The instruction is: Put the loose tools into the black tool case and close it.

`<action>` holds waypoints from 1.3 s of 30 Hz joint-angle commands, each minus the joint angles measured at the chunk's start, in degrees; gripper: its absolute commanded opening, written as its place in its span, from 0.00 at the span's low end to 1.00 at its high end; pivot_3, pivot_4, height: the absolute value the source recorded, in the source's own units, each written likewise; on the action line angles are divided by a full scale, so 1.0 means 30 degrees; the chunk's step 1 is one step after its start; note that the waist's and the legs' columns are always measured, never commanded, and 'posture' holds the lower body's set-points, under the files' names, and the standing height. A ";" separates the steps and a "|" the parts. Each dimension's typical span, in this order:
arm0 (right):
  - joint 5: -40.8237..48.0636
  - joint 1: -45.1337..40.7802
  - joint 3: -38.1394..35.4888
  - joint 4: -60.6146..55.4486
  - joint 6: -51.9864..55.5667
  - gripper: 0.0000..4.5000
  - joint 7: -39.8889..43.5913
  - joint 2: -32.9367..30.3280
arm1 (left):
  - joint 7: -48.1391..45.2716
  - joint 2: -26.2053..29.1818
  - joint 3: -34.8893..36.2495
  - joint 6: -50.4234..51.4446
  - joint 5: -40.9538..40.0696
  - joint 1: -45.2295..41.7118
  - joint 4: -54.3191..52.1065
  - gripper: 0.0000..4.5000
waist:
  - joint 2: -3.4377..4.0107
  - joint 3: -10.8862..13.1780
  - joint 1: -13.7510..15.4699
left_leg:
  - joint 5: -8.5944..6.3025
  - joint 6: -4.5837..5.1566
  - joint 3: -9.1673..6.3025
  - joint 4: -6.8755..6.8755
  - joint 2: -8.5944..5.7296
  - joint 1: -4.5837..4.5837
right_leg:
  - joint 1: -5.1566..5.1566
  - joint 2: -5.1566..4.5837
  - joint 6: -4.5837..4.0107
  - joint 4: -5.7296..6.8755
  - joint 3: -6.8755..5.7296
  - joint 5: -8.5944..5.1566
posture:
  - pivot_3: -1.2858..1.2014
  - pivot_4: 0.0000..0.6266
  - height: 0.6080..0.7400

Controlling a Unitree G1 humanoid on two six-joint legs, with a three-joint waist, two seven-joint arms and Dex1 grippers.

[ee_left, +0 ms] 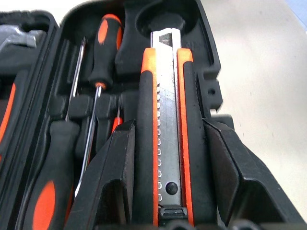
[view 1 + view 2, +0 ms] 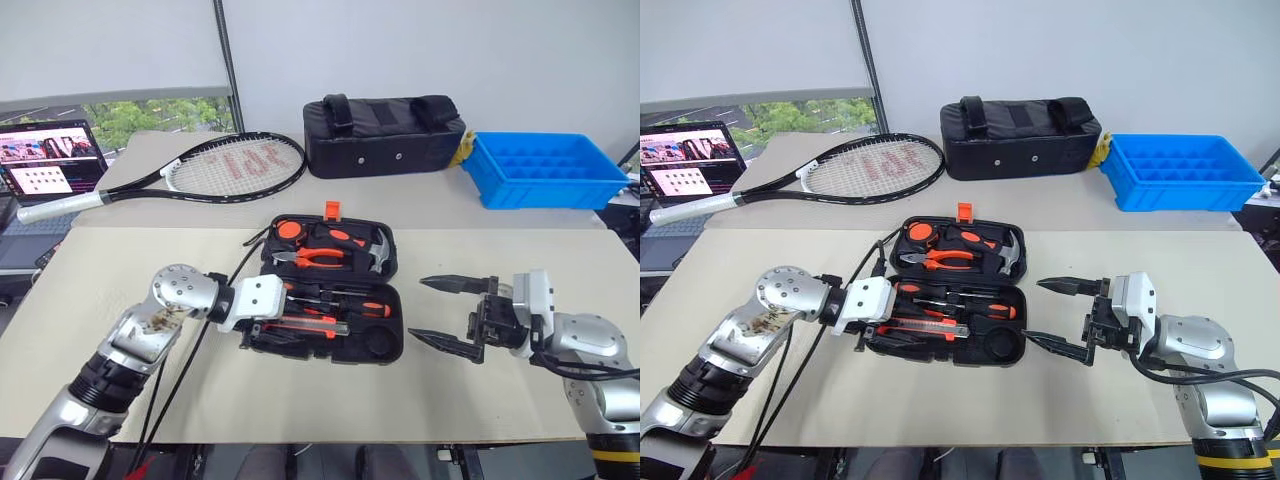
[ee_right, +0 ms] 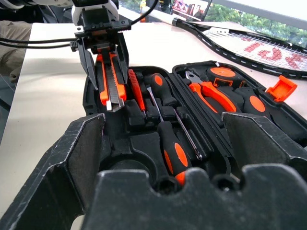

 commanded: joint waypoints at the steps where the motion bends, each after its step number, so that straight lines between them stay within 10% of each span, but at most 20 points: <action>1: 0.0096 0.0032 -0.0383 -0.0687 -0.0487 1.00 0.0013 -0.0138 | 0.0440 -0.0191 -0.0660 0.0240 0.1196 -0.0472 -0.0266 0.36 | 0.0000 0.0000 0.0003 | 0.0000 0.0000 0.0001 0.0002 -0.0001 0.0001 | 0.0000 0.0000 0.0000 0.0005 0.0005 0.0000 | 0.52 0.24 0.92; 19: -0.0027 -0.0740 0.0038 -0.0839 -0.0091 1.00 -0.0391 -0.0216 | 0.0642 -0.0732 -0.1462 0.1731 0.2186 -0.0577 -0.0151 0.36 | 0.0000 0.0000 0.0054 | -0.0001 0.0002 -0.0002 0.0026 0.0000 0.0008 | 0.0010 0.0001 0.0000 0.0020 0.0007 0.0000 | 0.52 0.24 0.92; 25: 0.0076 -0.0602 0.0048 -0.0861 0.0009 1.00 -0.0413 -0.0217 | 0.1618 -0.1603 -0.0801 0.1323 0.2081 -0.0606 -0.0065 0.87 | 0.0000 0.0000 0.0077 | -0.0005 0.0009 -0.0005 0.0034 -0.0001 -0.0005 | 0.0009 -0.0003 0.0001 0.0015 -0.0003 0.0000 | 0.52 0.24 0.92; 37: 0.0038 -0.0800 0.0192 -0.0868 0.0129 1.00 -0.0466 -0.0248 | 0.2134 -0.3205 0.2450 0.2075 -0.2176 -0.0814 -0.0233 0.87 | -0.0001 0.0000 0.0044 | -0.0005 0.0009 -0.0012 0.0036 0.0002 -0.0002 | 0.0009 -0.0011 0.0001 0.0021 -0.0003 0.0000 | 0.52 0.24 0.92; 39: 0.0048 -0.0851 0.0216 -0.0858 0.0140 1.00 -0.0476 -0.0244 | 0.2398 -0.3648 0.2497 0.1916 -0.2302 -0.0677 0.0251 0.72 | -0.0001 0.0000 0.0058 | -0.0005 0.0009 -0.0013 0.0045 0.0001 -0.0003 | 0.0011 -0.0009 0.0001 0.0022 -0.0005 0.0001 | 0.52 0.24 0.92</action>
